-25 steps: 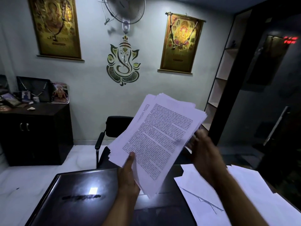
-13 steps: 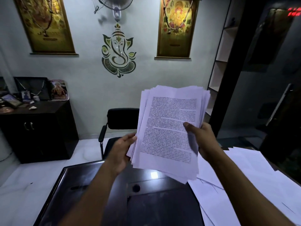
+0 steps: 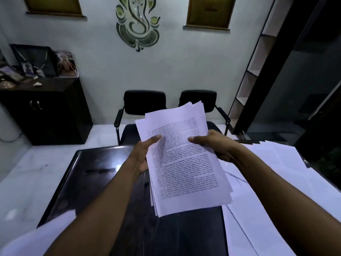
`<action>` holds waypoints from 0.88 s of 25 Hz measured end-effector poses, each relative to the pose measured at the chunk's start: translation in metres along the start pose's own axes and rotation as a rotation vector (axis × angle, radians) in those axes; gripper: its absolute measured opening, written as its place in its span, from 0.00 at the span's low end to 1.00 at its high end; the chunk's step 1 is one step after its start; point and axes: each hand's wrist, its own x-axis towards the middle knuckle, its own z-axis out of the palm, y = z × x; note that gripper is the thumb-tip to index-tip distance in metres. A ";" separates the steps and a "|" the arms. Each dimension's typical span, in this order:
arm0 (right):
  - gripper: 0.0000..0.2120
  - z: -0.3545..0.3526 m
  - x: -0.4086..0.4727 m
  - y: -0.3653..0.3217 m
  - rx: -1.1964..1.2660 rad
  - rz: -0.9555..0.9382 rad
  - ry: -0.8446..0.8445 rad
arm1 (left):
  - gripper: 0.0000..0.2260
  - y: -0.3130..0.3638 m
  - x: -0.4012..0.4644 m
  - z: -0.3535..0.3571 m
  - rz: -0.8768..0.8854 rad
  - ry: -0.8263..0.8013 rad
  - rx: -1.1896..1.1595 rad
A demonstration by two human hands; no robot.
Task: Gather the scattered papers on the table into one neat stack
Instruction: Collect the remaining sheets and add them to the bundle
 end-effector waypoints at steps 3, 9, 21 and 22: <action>0.14 0.006 0.001 0.007 -0.088 0.000 -0.043 | 0.23 -0.015 -0.014 -0.017 -0.034 0.045 -0.089; 0.15 0.019 0.019 0.027 -0.155 0.055 -0.174 | 0.18 -0.032 -0.030 -0.028 -0.030 0.122 -0.088; 0.15 0.077 0.072 0.078 0.166 0.061 -0.155 | 0.16 -0.077 -0.074 -0.068 0.110 0.503 0.005; 0.14 0.088 0.071 0.085 0.157 0.092 -0.214 | 0.17 -0.075 -0.087 -0.080 0.126 0.541 -0.042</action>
